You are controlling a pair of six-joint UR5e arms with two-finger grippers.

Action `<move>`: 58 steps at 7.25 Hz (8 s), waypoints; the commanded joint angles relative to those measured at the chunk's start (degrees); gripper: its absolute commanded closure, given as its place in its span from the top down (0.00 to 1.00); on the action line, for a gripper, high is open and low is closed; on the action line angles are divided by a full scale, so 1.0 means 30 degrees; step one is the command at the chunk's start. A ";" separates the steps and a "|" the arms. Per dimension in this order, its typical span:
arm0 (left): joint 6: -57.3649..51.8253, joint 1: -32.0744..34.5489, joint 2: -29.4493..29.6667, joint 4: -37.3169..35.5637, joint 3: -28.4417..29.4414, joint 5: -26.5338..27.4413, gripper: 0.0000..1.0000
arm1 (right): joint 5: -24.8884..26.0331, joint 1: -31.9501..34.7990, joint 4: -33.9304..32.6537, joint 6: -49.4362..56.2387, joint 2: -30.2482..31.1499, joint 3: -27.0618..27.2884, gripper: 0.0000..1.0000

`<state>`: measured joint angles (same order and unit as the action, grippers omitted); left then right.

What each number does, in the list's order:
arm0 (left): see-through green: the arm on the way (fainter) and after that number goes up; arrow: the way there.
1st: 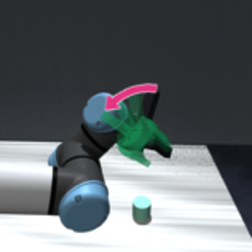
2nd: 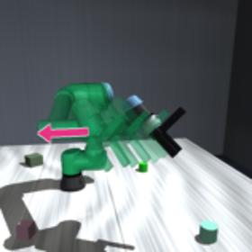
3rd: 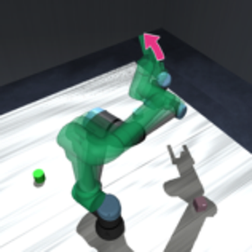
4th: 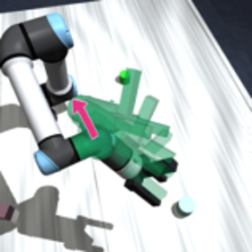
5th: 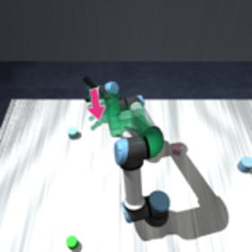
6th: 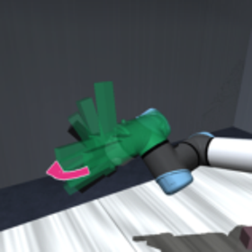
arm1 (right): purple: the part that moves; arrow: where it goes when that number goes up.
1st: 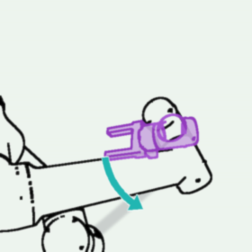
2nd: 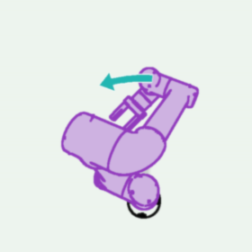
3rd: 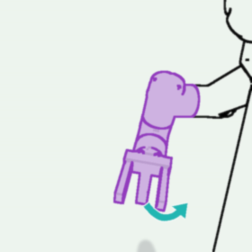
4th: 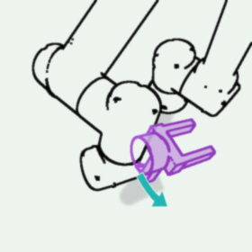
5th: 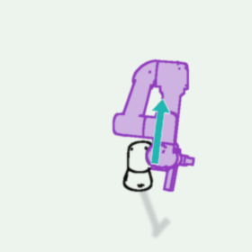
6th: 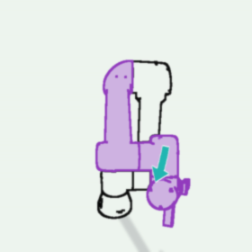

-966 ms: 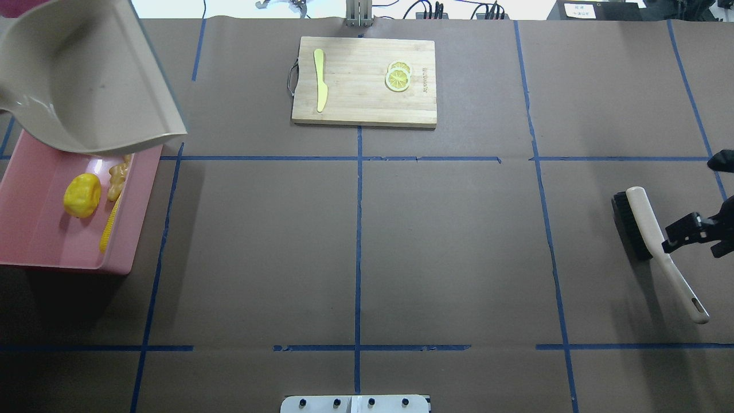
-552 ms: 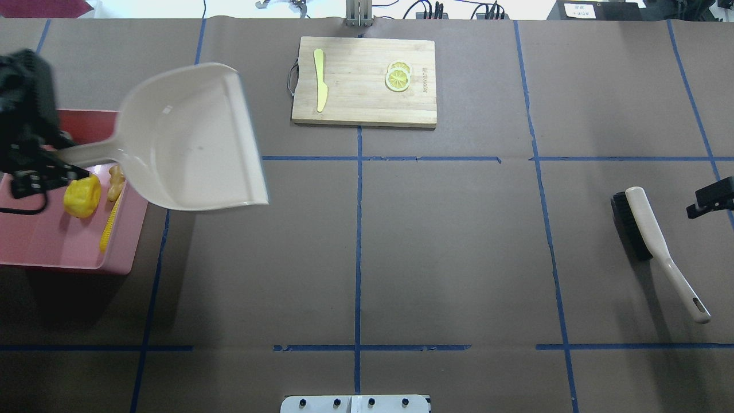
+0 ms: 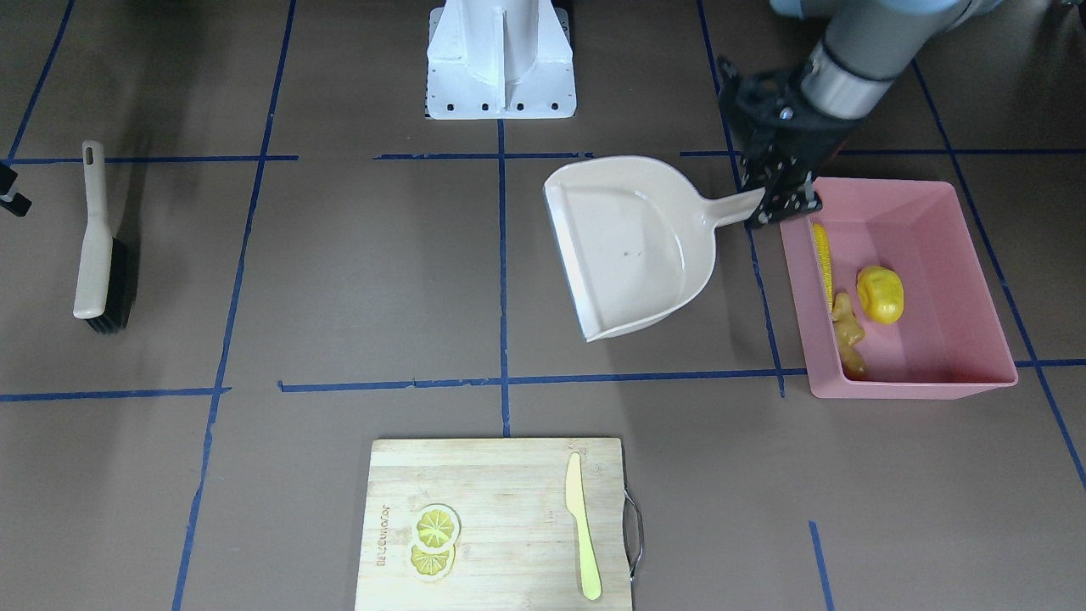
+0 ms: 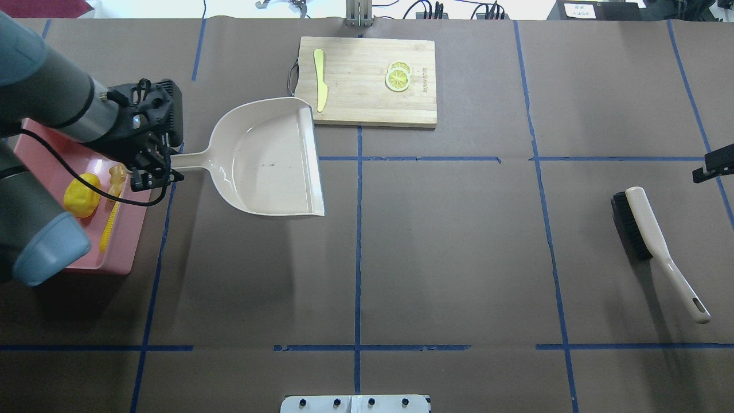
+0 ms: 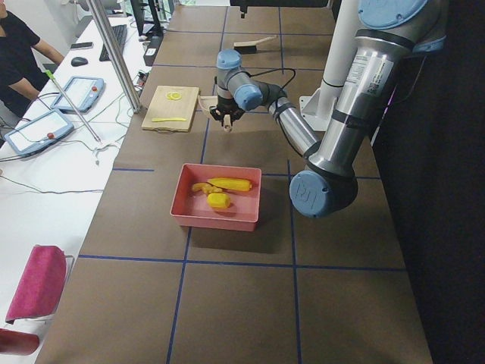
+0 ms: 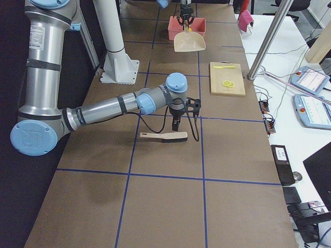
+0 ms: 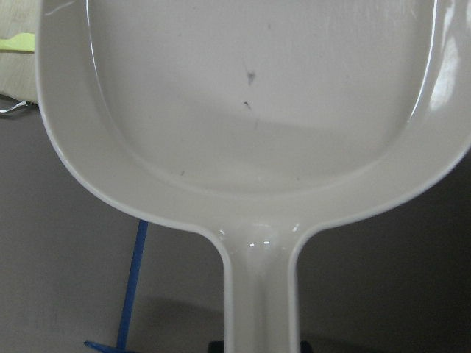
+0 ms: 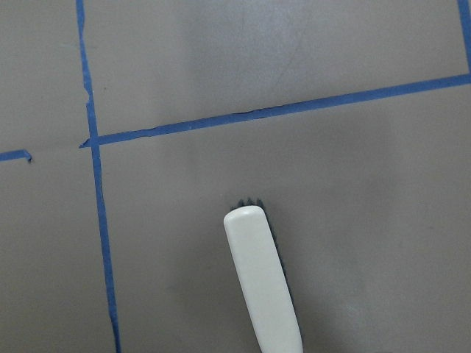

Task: Sweep and dump trash into bin

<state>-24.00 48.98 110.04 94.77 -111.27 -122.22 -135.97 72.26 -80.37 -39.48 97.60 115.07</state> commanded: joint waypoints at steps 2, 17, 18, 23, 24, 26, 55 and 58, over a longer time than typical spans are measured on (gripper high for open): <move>-0.1456 -0.1231 0.0176 0.2922 0.2492 0.0105 0.08 | -0.0264 0.0200 -0.0251 0.0006 -0.0773 0.0021 1.00; -0.1228 -0.3845 0.0734 0.0871 0.2349 0.3767 0.86 | -0.0029 0.0786 -0.0251 0.0006 -0.0804 -0.0038 1.00; -0.0068 -0.3700 0.0617 0.0842 0.1649 0.3767 0.99 | -0.0029 0.0873 -0.0280 0.0006 -0.0775 -0.0009 1.00; 0.0679 -0.0114 -0.0756 -0.4930 -0.3891 0.3825 1.00 | -0.0030 0.1254 -0.0251 0.0006 -0.0892 -0.0008 1.00; 0.0966 0.0543 -0.1051 -0.5278 -0.4011 0.3478 1.00 | -0.0058 0.1516 -0.0280 0.0064 -0.0863 -0.0008 1.00; 0.1434 0.0900 -0.1988 -0.6628 -0.3808 0.2364 1.00 | -0.0029 0.2190 -0.0367 0.0995 -0.0746 -0.0183 1.00; 0.7210 1.4290 -0.6327 -0.2615 0.7678 -0.3879 1.00 | 0.0059 0.5532 -0.4469 1.1607 -0.0394 -0.3231 1.00; 0.7209 1.4290 -0.6327 -0.2615 0.7707 -0.3879 1.00 | 0.0059 0.5707 -0.4469 1.1636 -0.0336 -0.3260 1.00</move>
<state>-2.42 91.85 91.06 86.92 -88.19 -133.86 -135.79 89.24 -93.76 -4.66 96.48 105.35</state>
